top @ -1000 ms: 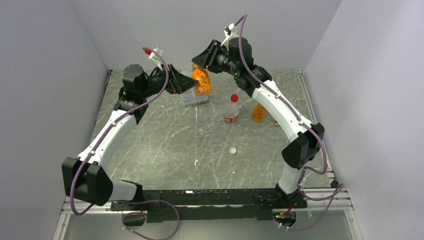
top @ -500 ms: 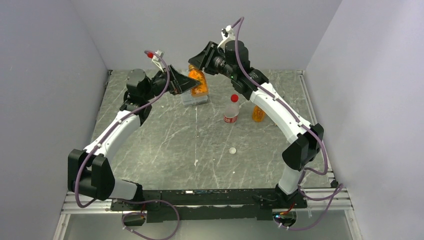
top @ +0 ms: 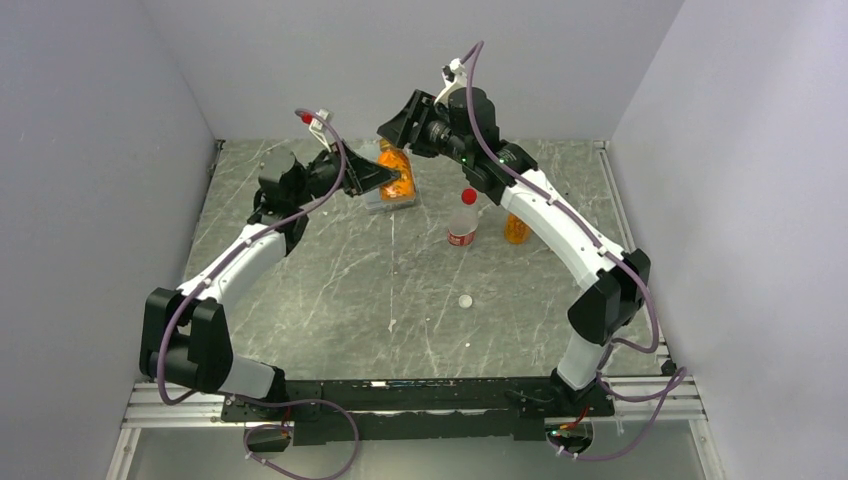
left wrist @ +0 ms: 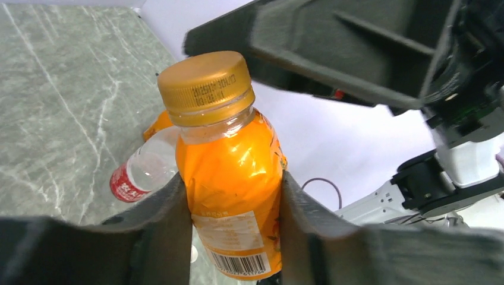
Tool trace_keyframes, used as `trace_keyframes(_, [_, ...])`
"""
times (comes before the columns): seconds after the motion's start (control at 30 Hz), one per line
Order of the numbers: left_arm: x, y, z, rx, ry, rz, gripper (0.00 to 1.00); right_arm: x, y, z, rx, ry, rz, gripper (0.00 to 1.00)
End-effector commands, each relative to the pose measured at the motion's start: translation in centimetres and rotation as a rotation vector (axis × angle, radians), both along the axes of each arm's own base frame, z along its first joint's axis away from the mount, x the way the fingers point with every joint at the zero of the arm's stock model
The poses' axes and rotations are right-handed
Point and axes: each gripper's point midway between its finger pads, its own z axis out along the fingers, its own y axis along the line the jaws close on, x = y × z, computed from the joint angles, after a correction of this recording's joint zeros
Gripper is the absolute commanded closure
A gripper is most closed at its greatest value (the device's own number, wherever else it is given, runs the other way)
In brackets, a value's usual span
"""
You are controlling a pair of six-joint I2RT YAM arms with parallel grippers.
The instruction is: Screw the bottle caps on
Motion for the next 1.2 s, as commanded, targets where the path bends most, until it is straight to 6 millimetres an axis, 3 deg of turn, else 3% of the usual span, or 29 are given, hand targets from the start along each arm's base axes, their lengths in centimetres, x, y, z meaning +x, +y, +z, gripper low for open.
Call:
trace_keyframes(0.0, [-1.2,0.9,-0.1,0.11,-0.208,0.026,0.73,-2.3,-2.7,3.7,-0.077,-0.09,-0.013,0.29])
trace_keyframes(0.13, [-1.8,2.1,-1.1,0.245,-0.376,0.113,0.73,-3.3,-3.7,3.0,-0.18,-0.07,0.006,0.26])
trace_keyframes(0.4, [-2.1,2.3,-3.2,0.474,-0.651,0.234,0.75,-4.6,-2.4,0.3,-0.377,-0.009,0.094,0.3])
trace_keyframes(0.73, [-1.2,2.0,-4.8,0.583,-0.699,0.284,0.8,-6.5,-1.8,-1.5,-0.509,-0.008,0.126,0.31])
trace_keyframes(1.17, [-1.8,1.1,-5.0,0.587,-0.712,0.257,0.81,-5.2,-0.3,-3.2,-0.54,0.021,0.141,0.34])
